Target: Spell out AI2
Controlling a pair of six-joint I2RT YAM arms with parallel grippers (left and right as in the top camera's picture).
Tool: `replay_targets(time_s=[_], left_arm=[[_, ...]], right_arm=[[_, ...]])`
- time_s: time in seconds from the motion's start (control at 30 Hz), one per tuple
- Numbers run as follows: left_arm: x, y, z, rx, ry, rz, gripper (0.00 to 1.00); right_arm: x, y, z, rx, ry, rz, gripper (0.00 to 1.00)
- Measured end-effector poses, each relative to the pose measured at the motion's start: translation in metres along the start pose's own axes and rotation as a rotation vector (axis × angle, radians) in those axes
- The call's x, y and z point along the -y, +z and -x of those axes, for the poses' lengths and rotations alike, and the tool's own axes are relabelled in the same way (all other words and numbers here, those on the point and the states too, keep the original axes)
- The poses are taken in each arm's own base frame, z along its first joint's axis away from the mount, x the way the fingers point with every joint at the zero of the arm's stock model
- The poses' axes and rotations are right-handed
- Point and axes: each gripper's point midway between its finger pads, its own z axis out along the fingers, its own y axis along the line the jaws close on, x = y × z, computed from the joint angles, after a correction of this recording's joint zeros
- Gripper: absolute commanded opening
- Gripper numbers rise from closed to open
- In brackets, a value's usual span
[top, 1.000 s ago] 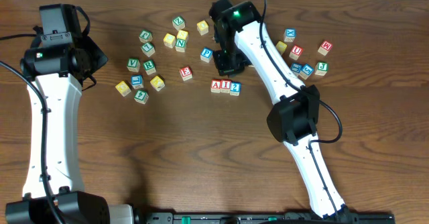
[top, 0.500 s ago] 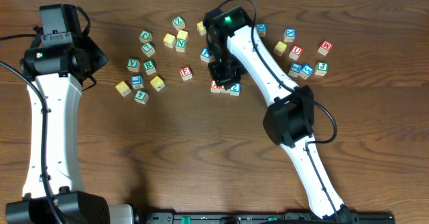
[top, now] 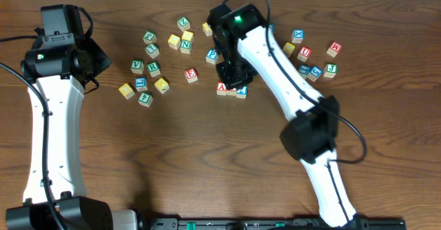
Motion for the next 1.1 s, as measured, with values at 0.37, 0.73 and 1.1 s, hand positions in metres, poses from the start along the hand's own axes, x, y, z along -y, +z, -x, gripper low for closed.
replay_targets(time_s=[0.37,0.73,1.1], left_arm=[[0.0,0.0,0.0,0.0,0.0,0.0,0.41],[0.0,0.0,0.0,0.0,0.0,0.0,0.41],[0.0,0.0,0.0,0.0,0.0,0.0,0.41]], right_arm=[[0.0,0.055,-0.005,0.036,0.031,-0.038,0.01],[0.006,0.093,0.006,0.081,0.089,-0.005,0.01],[0.016,0.116,0.003,0.084,0.147,-0.037,0.01]])
